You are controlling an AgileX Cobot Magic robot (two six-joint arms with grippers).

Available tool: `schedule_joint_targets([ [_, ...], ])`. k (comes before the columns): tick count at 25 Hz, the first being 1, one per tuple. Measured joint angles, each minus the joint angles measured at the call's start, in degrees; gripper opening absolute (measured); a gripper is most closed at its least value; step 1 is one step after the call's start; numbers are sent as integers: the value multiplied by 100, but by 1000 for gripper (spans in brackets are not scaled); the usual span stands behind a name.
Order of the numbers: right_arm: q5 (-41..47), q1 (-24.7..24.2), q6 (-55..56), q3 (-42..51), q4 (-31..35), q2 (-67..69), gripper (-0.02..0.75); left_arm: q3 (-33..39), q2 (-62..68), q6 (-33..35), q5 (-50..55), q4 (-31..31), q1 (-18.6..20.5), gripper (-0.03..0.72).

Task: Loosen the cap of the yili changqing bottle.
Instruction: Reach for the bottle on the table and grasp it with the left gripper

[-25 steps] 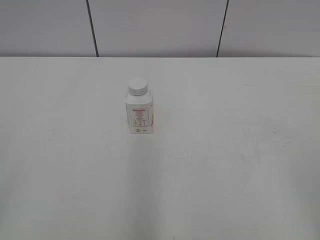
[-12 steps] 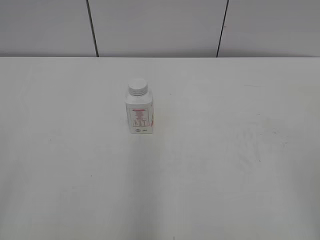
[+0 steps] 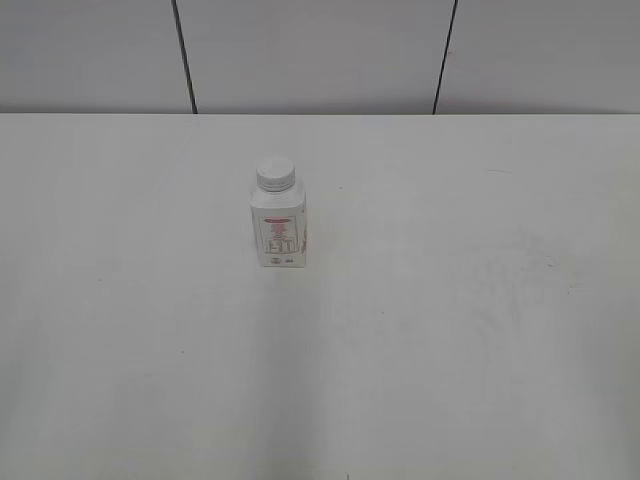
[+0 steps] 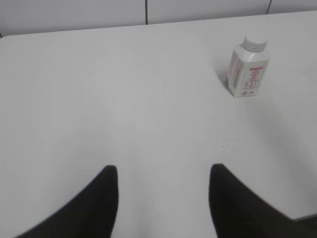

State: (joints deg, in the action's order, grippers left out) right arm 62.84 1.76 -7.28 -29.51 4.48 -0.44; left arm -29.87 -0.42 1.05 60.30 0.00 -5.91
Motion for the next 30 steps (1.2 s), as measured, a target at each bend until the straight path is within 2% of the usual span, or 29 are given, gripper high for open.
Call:
schedule_joint_targets([
  [5,0,0,0,0,0,0,592,-83,0,0,-288,0,0,376],
  [9,0,0,0,0,0,0,590,-64,0,0,-1270,0,0,376],
  [15,0,0,0,0,0,0,590,360,436,0,-2803,118,0,379],
  [17,0,0,0,0,0,0,590,498,663,0,-3234,125,0,407],
  [22,0,0,0,0,0,0,589,557,1412,0,-4151,126,0,559],
  [30,0,0,0,0,0,0,589,557,2911,0,-5329,126,0,564],
])
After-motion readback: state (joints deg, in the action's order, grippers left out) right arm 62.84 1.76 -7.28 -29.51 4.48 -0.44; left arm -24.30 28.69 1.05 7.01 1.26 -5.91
